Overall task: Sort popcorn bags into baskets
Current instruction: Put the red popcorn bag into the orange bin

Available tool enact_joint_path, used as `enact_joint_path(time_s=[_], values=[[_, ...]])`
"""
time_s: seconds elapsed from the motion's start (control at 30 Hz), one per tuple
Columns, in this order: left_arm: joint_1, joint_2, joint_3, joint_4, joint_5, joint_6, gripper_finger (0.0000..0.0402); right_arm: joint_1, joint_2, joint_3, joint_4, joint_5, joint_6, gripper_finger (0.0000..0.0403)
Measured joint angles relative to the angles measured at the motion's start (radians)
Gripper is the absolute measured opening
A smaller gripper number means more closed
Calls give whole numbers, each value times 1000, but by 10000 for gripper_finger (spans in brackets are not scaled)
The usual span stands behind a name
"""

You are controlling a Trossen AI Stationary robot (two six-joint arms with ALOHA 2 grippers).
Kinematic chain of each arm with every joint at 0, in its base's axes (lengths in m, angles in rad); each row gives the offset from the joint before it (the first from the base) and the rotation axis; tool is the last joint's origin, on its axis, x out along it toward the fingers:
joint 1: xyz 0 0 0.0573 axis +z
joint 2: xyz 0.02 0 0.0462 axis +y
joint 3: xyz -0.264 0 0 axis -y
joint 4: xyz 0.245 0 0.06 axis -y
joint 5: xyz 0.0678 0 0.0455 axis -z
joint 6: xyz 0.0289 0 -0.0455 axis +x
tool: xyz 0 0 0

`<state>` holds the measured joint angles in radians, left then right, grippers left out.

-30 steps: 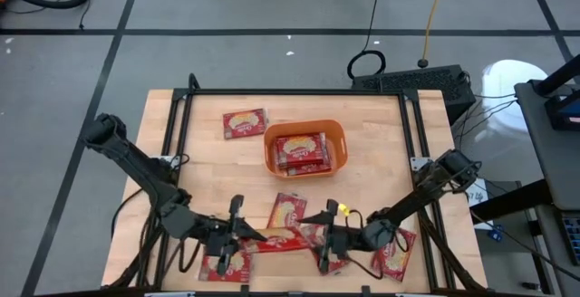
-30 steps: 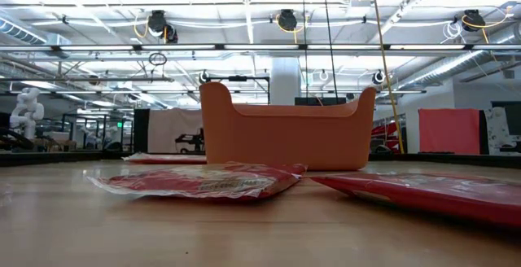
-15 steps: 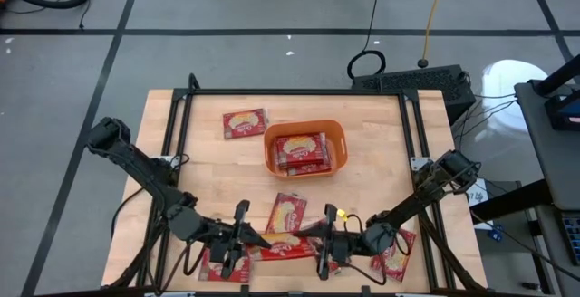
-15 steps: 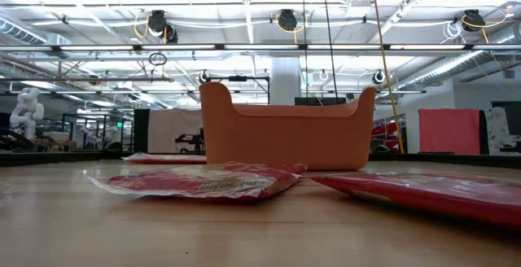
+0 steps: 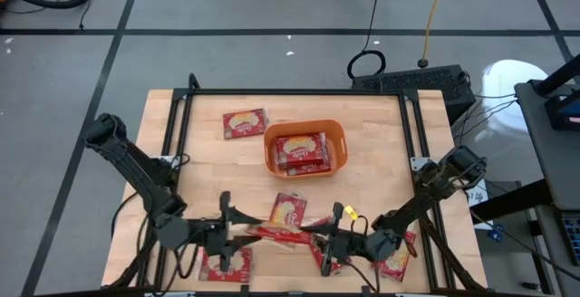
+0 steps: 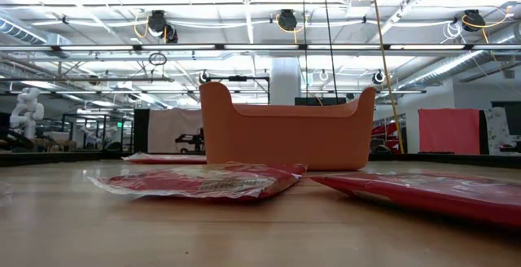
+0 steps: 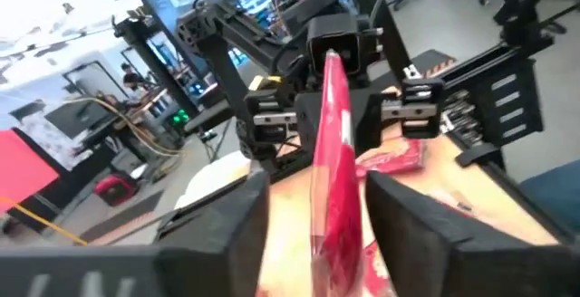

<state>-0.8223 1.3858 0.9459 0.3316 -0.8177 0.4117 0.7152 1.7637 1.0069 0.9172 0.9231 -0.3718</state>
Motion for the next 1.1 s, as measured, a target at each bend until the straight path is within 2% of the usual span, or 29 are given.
enact_joint_path(time_s=[0.1,0.2,0.43,0.6,1.1], values=[[-21,-30,0,-24,-3,-72,229,7,-40,0,-117,37,70,8],[-24,-43,10,-82,-4,-150,241,2,-63,0,-223,44,177,8],[55,-20,84,-335,40,-312,226,-37,-64,0,-359,10,347,8],[128,11,137,-447,122,-357,208,-54,-64,0,-373,-12,364,8],[280,53,143,-429,315,-345,198,-81,-64,0,-398,-12,361,8]])
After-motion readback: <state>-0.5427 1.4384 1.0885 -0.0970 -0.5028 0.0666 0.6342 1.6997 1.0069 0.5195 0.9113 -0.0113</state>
